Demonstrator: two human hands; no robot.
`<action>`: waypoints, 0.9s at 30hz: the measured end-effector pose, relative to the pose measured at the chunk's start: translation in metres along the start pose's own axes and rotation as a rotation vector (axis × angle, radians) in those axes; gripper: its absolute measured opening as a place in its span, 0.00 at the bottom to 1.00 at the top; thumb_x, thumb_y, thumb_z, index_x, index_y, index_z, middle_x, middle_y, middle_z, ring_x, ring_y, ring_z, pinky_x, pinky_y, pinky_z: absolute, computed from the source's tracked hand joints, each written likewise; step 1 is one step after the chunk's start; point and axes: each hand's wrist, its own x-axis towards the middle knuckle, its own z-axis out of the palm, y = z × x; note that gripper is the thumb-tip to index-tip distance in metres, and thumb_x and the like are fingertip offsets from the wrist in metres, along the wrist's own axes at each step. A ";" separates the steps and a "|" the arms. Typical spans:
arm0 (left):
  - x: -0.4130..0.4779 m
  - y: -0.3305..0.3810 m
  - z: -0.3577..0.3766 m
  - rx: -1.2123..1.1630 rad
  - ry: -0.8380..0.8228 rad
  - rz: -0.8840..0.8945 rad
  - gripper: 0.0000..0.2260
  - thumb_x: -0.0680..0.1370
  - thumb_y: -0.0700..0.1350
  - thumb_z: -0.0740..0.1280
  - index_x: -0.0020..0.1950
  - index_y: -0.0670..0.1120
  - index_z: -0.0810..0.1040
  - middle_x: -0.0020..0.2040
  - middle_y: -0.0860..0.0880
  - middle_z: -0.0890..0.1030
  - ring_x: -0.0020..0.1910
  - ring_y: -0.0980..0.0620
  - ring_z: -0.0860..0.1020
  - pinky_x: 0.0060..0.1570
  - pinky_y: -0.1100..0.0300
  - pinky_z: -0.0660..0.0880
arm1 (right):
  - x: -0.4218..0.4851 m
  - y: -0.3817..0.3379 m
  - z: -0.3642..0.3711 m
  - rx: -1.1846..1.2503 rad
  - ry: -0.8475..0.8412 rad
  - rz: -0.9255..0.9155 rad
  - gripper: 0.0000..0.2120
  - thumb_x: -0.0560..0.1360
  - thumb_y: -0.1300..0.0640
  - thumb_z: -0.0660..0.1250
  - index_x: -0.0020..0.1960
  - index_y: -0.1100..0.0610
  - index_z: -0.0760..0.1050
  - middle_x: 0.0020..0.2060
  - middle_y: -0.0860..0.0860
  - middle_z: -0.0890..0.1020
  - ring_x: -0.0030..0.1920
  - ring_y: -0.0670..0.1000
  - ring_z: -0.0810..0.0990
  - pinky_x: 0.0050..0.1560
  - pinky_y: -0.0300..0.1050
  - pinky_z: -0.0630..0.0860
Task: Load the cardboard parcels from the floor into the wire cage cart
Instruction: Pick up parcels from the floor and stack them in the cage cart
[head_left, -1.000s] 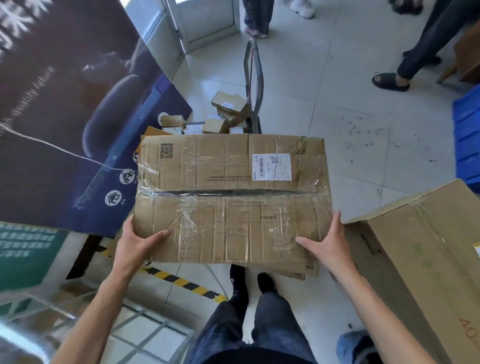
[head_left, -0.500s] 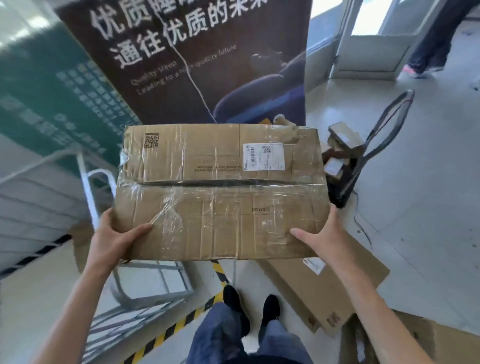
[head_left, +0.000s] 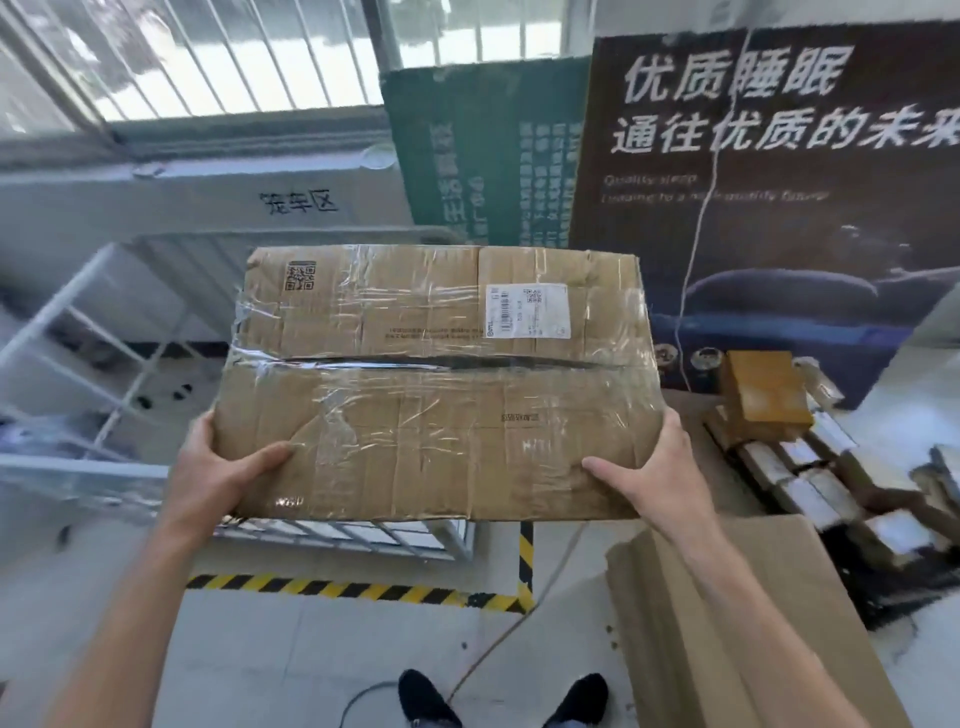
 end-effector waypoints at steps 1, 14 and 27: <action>0.003 -0.015 -0.020 -0.001 0.015 -0.016 0.53 0.51 0.70 0.80 0.70 0.50 0.69 0.60 0.48 0.80 0.54 0.51 0.80 0.52 0.51 0.79 | -0.004 -0.015 0.016 -0.013 -0.018 -0.018 0.59 0.58 0.32 0.79 0.78 0.50 0.52 0.71 0.52 0.69 0.68 0.56 0.72 0.64 0.61 0.73; 0.044 -0.176 -0.186 -0.013 0.073 -0.172 0.41 0.52 0.69 0.82 0.60 0.62 0.72 0.55 0.56 0.82 0.52 0.54 0.82 0.53 0.46 0.81 | -0.068 -0.117 0.194 -0.028 -0.148 -0.094 0.56 0.59 0.33 0.79 0.77 0.51 0.55 0.70 0.51 0.70 0.66 0.54 0.73 0.60 0.57 0.76; 0.122 -0.190 -0.238 -0.055 0.065 -0.221 0.49 0.47 0.70 0.80 0.63 0.54 0.72 0.57 0.53 0.81 0.54 0.52 0.81 0.55 0.47 0.79 | -0.020 -0.201 0.263 -0.059 -0.195 -0.127 0.55 0.56 0.31 0.78 0.74 0.52 0.60 0.68 0.52 0.71 0.65 0.54 0.74 0.61 0.54 0.75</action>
